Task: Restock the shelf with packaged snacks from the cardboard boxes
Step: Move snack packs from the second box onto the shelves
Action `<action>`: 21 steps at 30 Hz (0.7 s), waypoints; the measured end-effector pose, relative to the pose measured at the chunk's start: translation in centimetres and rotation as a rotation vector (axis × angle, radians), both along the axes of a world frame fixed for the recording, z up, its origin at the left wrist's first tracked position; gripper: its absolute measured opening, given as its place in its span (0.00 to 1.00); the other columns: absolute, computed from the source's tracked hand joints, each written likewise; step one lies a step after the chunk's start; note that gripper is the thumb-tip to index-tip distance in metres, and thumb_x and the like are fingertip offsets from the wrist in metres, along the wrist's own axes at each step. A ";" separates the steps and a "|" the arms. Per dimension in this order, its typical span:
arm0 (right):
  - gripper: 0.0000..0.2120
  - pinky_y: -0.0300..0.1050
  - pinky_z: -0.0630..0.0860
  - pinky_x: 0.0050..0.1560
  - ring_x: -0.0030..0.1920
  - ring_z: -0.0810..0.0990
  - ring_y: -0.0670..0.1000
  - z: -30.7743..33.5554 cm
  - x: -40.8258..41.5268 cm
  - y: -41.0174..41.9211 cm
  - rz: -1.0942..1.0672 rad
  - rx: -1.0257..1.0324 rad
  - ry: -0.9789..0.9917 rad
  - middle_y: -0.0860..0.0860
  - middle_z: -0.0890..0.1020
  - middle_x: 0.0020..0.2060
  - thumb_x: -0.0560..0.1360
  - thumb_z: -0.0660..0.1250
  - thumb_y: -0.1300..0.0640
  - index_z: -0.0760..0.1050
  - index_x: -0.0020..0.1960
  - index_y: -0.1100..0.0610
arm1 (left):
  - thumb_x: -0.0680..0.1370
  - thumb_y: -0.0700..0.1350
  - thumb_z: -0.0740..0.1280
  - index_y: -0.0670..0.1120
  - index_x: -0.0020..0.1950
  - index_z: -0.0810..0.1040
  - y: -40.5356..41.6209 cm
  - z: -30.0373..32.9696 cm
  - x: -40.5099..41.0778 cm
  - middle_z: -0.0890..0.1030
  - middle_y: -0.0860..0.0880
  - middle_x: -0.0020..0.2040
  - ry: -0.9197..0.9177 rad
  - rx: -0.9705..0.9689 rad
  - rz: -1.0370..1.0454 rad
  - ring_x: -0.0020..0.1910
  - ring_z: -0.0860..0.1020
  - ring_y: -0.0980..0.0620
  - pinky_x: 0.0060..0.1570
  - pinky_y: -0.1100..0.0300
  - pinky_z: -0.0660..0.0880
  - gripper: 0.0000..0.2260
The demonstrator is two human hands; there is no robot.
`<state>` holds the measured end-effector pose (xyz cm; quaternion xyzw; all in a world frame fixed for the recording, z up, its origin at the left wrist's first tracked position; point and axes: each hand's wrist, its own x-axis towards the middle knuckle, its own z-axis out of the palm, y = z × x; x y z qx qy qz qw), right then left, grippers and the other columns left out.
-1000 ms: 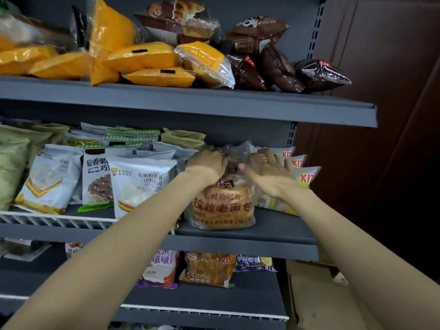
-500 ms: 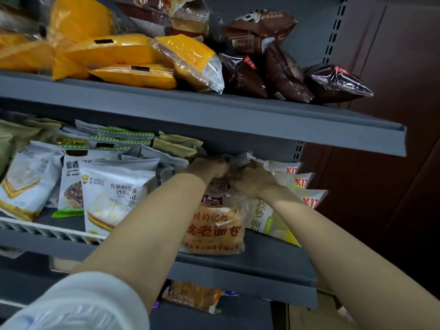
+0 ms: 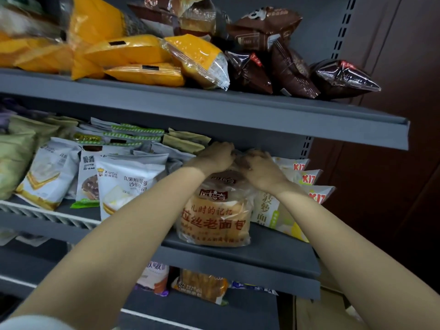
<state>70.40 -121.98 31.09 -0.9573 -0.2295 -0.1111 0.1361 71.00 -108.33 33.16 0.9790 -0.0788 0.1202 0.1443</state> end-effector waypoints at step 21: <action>0.36 0.52 0.70 0.58 0.62 0.74 0.56 -1.1 -10.5 4.0 -0.194 -0.347 0.108 0.53 0.75 0.61 0.63 0.71 0.33 0.69 0.62 0.54 | 0.68 0.55 0.73 0.48 0.75 0.57 6.0 -3.6 -11.7 0.68 0.47 0.72 -0.024 0.440 -0.184 0.69 0.68 0.46 0.66 0.54 0.66 0.40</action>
